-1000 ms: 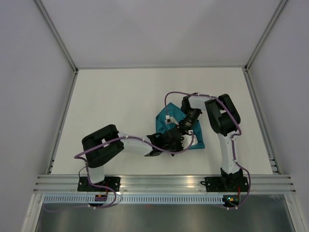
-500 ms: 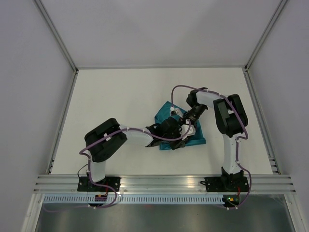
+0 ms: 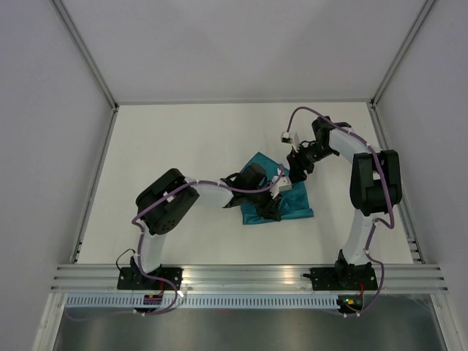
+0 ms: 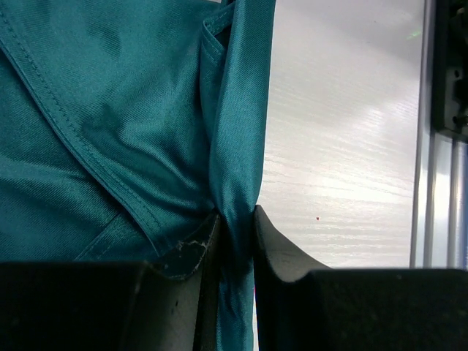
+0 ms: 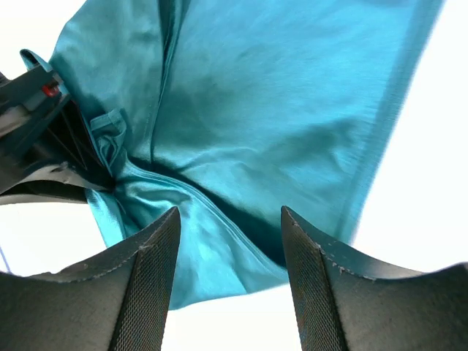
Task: Fold the napkin, place the utensils inside, and roll it up
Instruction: Roll the napkin with the utensil
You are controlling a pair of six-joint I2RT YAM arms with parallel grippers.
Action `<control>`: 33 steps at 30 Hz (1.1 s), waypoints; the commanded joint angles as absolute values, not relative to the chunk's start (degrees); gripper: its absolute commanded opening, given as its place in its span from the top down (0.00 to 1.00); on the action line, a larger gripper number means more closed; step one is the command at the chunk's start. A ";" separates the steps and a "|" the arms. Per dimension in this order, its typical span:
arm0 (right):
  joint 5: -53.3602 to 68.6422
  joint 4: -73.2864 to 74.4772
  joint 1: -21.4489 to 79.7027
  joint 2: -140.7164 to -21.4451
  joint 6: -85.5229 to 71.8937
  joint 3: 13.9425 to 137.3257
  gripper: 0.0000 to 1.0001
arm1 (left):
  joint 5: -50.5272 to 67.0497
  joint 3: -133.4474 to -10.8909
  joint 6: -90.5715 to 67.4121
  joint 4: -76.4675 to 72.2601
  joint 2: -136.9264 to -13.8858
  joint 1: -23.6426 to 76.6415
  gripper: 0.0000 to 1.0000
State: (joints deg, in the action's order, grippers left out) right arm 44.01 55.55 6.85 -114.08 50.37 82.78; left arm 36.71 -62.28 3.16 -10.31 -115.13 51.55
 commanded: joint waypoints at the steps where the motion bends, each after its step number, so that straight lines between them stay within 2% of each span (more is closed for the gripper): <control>1: 47.28 47.65 4.23 -107.77 47.90 79.20 0.36 | 38.75 -61.61 1.06 5.35 -122.78 50.98 0.98; 8: 45.44 34.99 2.90 -88.55 51.94 58.93 0.33 | 41.13 -65.65 -1.58 10.10 -126.03 48.61 0.98; 16: 37.47 25.67 12.46 -69.72 56.16 40.27 0.28 | 43.42 -71.01 -2.81 15.11 -129.89 47.29 0.98; 21: 29.98 20.23 23.00 -67.24 53.79 33.23 0.27 | 43.59 -72.68 -3.87 16.17 -131.22 47.20 0.98; 29: 21.62 11.96 30.41 -70.31 50.80 29.44 0.27 | 44.03 -72.86 -4.57 16.08 -131.84 47.11 0.98; 33: 20.48 9.85 31.81 -72.51 50.45 29.00 0.33 | 44.12 -72.86 -4.66 16.17 -131.75 47.11 0.98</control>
